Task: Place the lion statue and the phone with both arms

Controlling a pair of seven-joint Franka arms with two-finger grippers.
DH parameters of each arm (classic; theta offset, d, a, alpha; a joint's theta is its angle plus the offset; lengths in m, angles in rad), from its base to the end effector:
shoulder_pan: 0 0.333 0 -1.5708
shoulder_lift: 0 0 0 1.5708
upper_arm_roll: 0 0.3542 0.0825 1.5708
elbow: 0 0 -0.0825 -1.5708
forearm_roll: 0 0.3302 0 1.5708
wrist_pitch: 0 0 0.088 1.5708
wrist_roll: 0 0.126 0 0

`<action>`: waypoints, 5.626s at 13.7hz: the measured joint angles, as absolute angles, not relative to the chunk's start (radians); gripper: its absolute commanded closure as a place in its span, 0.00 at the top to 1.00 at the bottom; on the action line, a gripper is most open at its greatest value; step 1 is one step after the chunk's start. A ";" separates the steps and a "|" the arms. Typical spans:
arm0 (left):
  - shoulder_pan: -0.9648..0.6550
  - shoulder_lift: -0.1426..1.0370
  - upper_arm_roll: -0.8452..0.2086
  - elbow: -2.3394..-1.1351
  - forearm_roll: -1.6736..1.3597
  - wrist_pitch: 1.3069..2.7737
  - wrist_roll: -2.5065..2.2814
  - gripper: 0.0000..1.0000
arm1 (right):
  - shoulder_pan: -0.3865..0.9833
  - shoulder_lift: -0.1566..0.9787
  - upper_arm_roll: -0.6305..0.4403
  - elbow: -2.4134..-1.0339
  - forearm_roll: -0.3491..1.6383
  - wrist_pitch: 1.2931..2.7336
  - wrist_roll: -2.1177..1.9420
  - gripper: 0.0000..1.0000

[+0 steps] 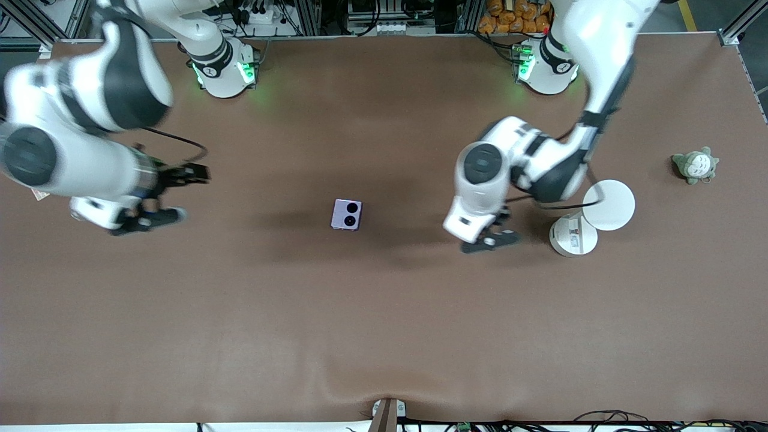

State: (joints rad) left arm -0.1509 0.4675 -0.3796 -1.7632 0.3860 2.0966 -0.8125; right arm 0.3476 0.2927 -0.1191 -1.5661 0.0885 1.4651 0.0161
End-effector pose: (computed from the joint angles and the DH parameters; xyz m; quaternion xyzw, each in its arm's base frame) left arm 0.5575 -0.2671 0.3554 -0.9948 -0.0501 -0.0135 0.0878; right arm 0.5350 0.1448 0.4846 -0.9755 -0.0991 0.1962 0.0028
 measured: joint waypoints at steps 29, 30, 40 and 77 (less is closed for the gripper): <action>0.237 0.485 -0.495 -2.116 0.525 2.549 -0.506 0.00 | 0.697 0.681 -0.124 -1.711 0.377 2.248 0.419 1.00; 0.237 0.485 -0.495 -2.116 0.528 2.549 -0.506 0.00 | 0.699 0.681 -0.124 -1.715 0.377 2.260 0.421 1.00; 0.240 0.495 -0.494 -2.115 0.529 2.572 -0.506 1.00 | 0.721 0.686 -0.122 -1.727 0.405 2.295 0.428 1.00; -0.001 -0.013 -0.100 -1.439 -0.012 1.409 -0.150 1.00 | 0.321 0.572 -0.517 -2.017 0.278 2.272 -0.320 0.00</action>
State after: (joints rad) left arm -0.0006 -0.0131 -0.0996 -1.4386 -0.0121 1.4095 -0.1495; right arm 0.3211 0.5724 -0.5168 -2.0174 0.2778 2.2723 -0.3200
